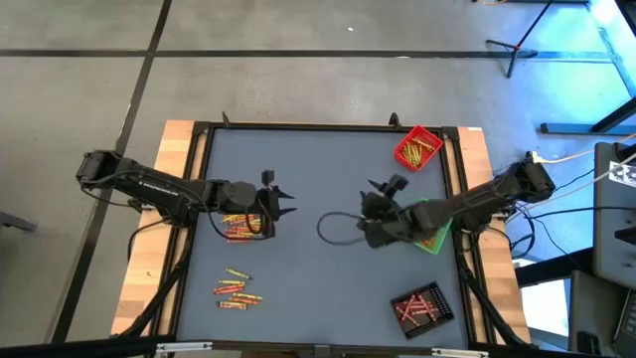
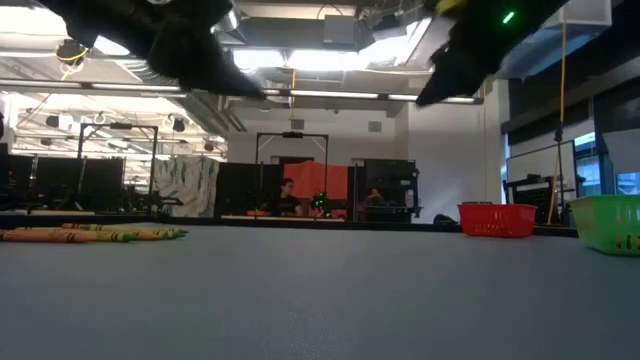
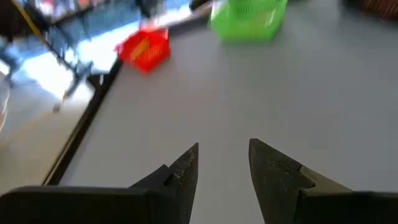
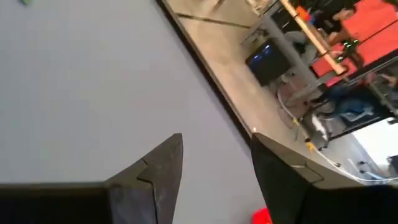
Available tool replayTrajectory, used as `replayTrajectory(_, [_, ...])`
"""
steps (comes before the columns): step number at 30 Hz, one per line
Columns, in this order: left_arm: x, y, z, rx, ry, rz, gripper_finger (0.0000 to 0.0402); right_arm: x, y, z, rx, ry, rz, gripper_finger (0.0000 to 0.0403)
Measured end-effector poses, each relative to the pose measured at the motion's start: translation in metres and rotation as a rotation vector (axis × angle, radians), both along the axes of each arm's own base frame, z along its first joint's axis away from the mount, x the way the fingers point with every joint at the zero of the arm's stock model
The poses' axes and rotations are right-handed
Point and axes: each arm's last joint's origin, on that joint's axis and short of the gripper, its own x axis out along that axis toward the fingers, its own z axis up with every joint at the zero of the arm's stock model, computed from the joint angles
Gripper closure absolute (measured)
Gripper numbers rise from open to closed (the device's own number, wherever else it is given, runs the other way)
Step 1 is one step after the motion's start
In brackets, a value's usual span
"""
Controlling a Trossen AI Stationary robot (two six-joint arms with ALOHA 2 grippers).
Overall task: Sort crayons
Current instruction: Put the green crayon into the red bin
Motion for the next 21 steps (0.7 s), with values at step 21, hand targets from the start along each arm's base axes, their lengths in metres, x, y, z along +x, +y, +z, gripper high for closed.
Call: replayTrajectory(21, [-0.043,0.040,0.009,-0.236,0.720,0.332,0.0276,0.043,-0.064,-0.009,0.317,-0.268,0.536,0.0215])
